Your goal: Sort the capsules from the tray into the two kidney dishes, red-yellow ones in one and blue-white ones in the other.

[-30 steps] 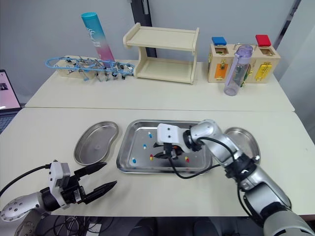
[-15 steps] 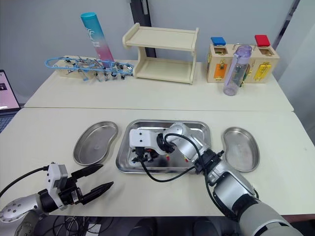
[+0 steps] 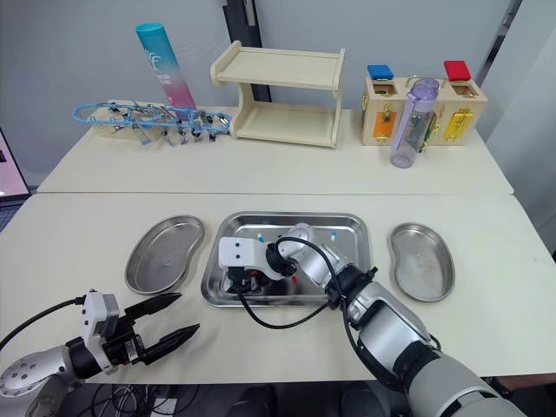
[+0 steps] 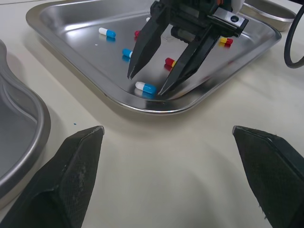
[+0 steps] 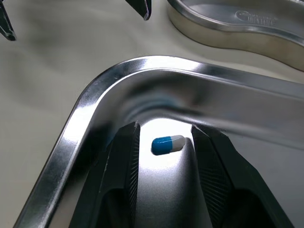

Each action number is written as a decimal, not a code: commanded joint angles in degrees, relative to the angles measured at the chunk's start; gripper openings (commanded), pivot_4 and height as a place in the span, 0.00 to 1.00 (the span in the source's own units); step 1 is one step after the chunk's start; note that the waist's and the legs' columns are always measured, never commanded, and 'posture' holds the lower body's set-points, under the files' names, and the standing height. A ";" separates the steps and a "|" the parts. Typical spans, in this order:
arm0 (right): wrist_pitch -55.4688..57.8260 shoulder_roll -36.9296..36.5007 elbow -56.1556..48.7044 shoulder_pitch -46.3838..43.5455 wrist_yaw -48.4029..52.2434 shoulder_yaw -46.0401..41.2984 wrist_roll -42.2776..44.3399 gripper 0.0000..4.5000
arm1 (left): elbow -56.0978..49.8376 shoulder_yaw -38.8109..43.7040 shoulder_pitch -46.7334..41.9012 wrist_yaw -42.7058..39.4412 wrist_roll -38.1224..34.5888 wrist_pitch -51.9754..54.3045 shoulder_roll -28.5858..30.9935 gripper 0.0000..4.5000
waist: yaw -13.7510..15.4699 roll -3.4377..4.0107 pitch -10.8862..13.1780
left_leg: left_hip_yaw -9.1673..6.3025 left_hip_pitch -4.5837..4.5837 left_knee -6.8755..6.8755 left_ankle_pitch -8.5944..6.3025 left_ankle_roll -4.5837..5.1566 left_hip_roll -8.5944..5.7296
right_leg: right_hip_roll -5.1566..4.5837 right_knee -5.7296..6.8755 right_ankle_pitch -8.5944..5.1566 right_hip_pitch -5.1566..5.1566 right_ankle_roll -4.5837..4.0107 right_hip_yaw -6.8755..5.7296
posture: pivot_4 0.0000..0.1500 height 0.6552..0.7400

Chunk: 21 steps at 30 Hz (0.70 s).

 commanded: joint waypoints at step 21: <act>-8.97 2.96 9.87 -3.31 0.66 -2.80 -3.53 0.42 | -11.54 0.76 0.09 6.24 -1.58 7.61 1.73 1.00 | -0.07 0.00 0.00 | 0.01 0.01 0.00 0.01 -0.01 0.00 | 0.01 0.09 0.00 -0.04 0.00 0.03 | 1.00 1.00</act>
